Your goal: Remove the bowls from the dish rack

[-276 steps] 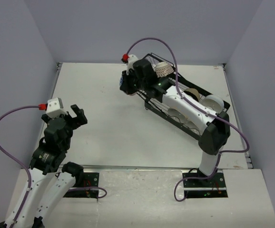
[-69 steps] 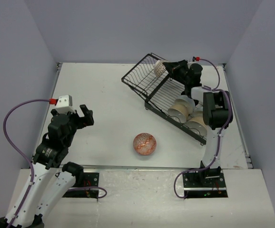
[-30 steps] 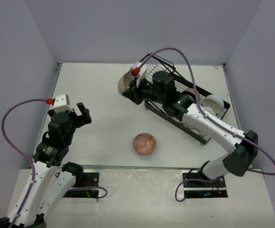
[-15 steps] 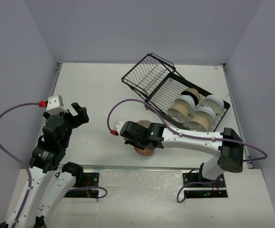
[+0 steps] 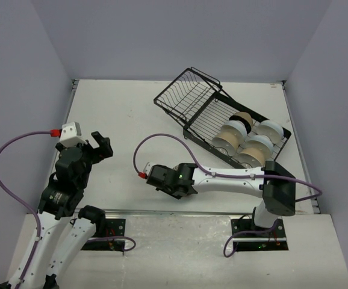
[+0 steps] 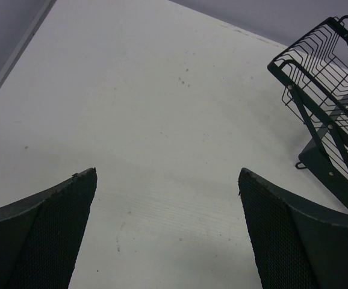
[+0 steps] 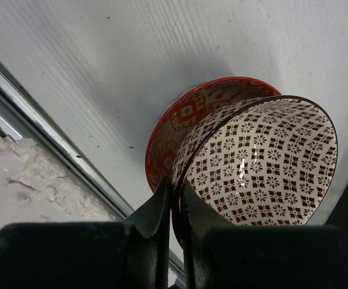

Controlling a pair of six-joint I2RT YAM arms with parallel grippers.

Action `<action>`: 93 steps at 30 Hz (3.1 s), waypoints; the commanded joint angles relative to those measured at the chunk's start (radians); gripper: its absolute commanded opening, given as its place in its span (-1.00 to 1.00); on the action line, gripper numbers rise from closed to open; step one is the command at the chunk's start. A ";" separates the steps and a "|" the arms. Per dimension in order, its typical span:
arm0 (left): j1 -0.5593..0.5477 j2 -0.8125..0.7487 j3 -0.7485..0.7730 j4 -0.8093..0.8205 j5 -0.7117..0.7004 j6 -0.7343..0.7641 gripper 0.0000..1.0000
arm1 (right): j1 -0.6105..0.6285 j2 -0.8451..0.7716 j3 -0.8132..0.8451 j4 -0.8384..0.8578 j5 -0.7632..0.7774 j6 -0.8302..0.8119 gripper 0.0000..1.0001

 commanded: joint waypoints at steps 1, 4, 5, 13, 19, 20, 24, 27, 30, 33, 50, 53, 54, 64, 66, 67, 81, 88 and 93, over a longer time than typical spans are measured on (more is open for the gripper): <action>0.010 -0.001 -0.007 0.022 0.015 0.025 1.00 | 0.008 -0.017 0.006 0.008 0.042 0.041 -1.00; 0.010 0.004 -0.007 0.023 0.022 0.026 1.00 | 0.008 -0.002 0.002 0.019 0.052 0.042 -1.00; 0.010 0.004 -0.009 0.023 0.022 0.026 1.00 | 0.008 0.004 0.000 0.022 0.049 0.042 -0.96; 0.010 0.004 -0.009 0.023 0.023 0.026 1.00 | 0.008 0.028 0.006 0.027 0.032 0.058 -0.72; 0.010 0.004 -0.009 0.023 0.025 0.026 1.00 | 0.014 0.008 0.008 0.007 0.012 0.082 -0.41; 0.010 0.004 -0.009 0.022 0.025 0.028 1.00 | 0.014 0.003 0.008 0.005 0.007 0.087 -0.28; 0.010 0.002 -0.009 0.023 0.025 0.028 1.00 | 0.021 -0.022 0.015 -0.013 -0.002 0.101 -0.14; 0.009 0.001 -0.009 0.022 0.025 0.028 1.00 | 0.024 -0.037 0.018 -0.024 -0.008 0.110 -0.15; 0.010 0.002 -0.009 0.023 0.028 0.028 1.00 | 0.027 -0.057 0.009 -0.023 -0.016 0.119 -0.14; 0.010 0.005 -0.010 0.023 0.029 0.029 1.00 | 0.025 -0.106 -0.009 0.005 -0.019 0.114 -0.11; 0.010 0.077 0.046 -0.015 0.097 -0.042 1.00 | -0.145 -0.465 -0.015 -0.116 0.440 0.410 0.53; 0.010 0.122 0.071 -0.003 0.253 -0.156 1.00 | -0.199 -0.572 -0.070 -0.141 0.477 0.501 0.88; 0.010 0.161 0.068 0.047 0.387 -0.188 1.00 | -0.216 -0.606 -0.081 -0.142 0.492 0.515 0.98; -0.502 0.591 0.125 0.431 0.299 -0.631 1.00 | -0.262 -0.916 -0.112 -0.274 0.679 0.694 0.98; -0.548 0.716 0.169 0.521 0.282 -0.679 1.00 | -0.259 -0.986 -0.110 -0.277 0.682 0.711 0.98; -0.594 0.756 0.187 0.545 0.267 -0.723 1.00 | -0.260 -1.008 -0.110 -0.274 0.681 0.711 0.98; -0.676 1.375 0.572 0.795 0.244 -0.913 0.93 | -0.259 -1.175 -0.186 -0.118 0.575 0.538 0.98; -0.660 1.459 0.629 0.790 0.213 -0.945 0.71 | -0.260 -1.284 -0.225 -0.073 0.552 0.486 0.98; -0.648 1.508 0.654 0.815 0.221 -0.952 0.54 | -0.259 -1.296 -0.222 -0.073 0.524 0.467 0.98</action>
